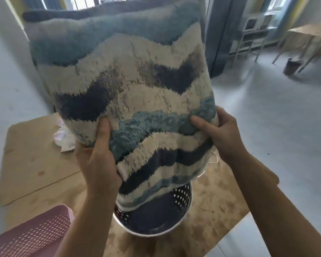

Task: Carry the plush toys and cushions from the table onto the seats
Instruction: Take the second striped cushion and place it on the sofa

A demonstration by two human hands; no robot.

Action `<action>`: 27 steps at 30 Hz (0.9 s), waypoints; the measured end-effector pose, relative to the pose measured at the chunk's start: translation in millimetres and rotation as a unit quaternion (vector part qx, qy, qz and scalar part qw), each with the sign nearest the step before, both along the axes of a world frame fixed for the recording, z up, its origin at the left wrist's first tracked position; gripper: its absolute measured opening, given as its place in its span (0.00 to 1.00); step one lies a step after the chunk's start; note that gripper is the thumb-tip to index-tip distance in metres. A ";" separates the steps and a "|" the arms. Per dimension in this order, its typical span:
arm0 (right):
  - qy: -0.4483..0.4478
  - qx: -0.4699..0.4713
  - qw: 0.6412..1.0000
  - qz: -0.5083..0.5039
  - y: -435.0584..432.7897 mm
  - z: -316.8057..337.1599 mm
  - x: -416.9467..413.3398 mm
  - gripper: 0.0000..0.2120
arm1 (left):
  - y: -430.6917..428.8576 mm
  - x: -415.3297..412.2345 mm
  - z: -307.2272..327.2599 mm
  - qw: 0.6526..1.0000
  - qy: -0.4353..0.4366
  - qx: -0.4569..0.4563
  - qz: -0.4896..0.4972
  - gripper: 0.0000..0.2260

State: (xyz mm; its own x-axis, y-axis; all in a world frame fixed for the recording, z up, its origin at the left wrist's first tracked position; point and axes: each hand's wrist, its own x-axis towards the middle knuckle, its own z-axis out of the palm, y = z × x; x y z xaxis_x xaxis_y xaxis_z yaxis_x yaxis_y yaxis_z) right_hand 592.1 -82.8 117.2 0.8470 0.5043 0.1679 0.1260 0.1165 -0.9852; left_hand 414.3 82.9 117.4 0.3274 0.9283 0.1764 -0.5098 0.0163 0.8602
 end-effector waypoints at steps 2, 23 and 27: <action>0.002 0.021 0.999 -0.034 -25.5 0.1 -2.2 0.29 | -13.3 15.9 6.1 0.999 -0.010 0.003 -0.036 0.17; -0.001 -0.003 0.815 -0.580 -557.6 -55.6 -287.2 0.23 | -502.9 6.9 -35.1 0.805 0.113 0.116 -0.571 0.28; 0.000 -0.028 0.723 -0.690 -655.8 -86.0 -372.1 0.20 | -627.5 -39.3 -67.4 0.716 0.169 0.137 -0.663 0.23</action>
